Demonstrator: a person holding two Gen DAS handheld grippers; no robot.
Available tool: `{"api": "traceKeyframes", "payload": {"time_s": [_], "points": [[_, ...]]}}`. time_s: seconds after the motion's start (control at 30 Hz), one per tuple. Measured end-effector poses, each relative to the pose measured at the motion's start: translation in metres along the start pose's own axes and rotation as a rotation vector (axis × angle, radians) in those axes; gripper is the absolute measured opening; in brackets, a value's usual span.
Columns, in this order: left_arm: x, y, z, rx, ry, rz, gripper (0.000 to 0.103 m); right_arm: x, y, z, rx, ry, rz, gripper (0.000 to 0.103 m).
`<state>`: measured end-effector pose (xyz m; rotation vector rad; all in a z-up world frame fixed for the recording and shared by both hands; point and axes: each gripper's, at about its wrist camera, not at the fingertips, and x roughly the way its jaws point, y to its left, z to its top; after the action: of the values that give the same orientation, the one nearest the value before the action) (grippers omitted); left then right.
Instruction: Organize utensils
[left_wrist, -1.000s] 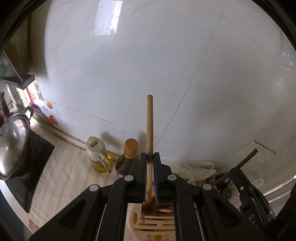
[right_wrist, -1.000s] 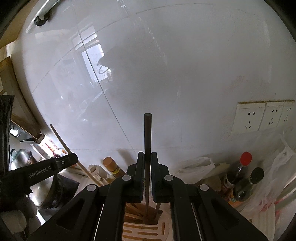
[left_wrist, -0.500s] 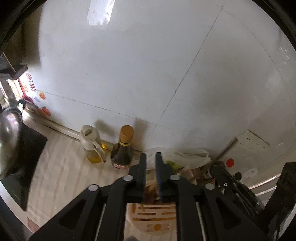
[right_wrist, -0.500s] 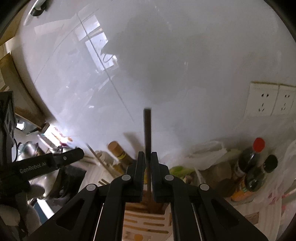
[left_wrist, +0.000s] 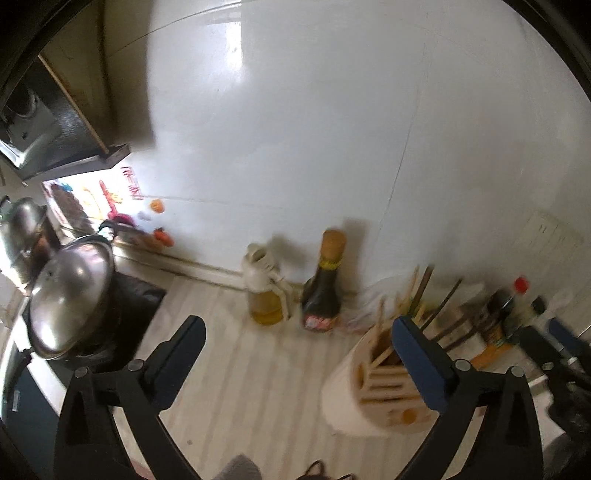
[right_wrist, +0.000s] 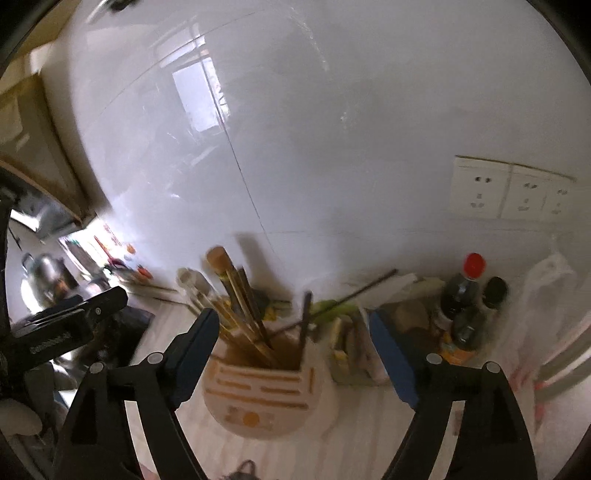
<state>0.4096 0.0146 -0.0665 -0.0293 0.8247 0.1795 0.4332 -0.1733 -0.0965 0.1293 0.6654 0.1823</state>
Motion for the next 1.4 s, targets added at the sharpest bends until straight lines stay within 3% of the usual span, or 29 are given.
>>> {"api": "traceKeyframes", "payload": {"time_s": [0.1, 0.17, 0.4, 0.5, 0.57, 0.6, 0.63, 0.67, 0.87, 1.0, 1.4], "points": [[0.003, -0.002, -0.015, 0.014, 0.006, 0.013, 0.103, -0.007, 0.005, -0.011, -0.035, -0.015, -0.056, 0.103], [0.006, -0.004, -0.022, 0.018, 0.020, 0.019, 0.103, -0.008, 0.006, -0.020, -0.050, -0.022, -0.105, 0.103], [0.002, -0.013, -0.026, 0.030, 0.020, 0.036, 0.103, -0.003, -0.036, -0.027, 0.117, 0.015, -0.020, 0.103], [0.005, -0.020, -0.017, 0.035, 0.036, 0.032, 0.103, 0.014, -0.065, -0.018, 0.290, 0.060, 0.126, 0.102], [0.011, -0.024, -0.008, 0.051, 0.050, 0.063, 0.103, 0.038, -0.085, -0.010, 0.412, 0.112, 0.233, 0.080], [0.013, -0.025, -0.002, 0.055, 0.051, 0.083, 0.103, 0.049, -0.091, -0.006, 0.441, 0.132, 0.257, 0.057], [0.016, -0.026, 0.005, 0.058, 0.056, 0.088, 0.103, 0.056, -0.094, -0.004, 0.454, 0.142, 0.272, 0.048], [0.020, -0.027, 0.011, 0.056, 0.068, 0.091, 0.103, 0.071, -0.099, 0.002, 0.473, 0.165, 0.275, 0.048], [0.045, -0.026, 0.033, 0.044, 0.090, 0.240, 0.103, 0.127, -0.107, 0.018, 0.474, 0.244, 0.226, 0.048], [0.058, -0.029, 0.032, 0.040, 0.081, 0.292, 0.103, 0.157, -0.108, 0.028, 0.460, 0.281, 0.179, 0.048], [0.087, -0.021, 0.027, 0.019, 0.121, 0.328, 0.103, 0.222, -0.103, 0.036, 0.424, 0.397, 0.083, 0.048]]}}
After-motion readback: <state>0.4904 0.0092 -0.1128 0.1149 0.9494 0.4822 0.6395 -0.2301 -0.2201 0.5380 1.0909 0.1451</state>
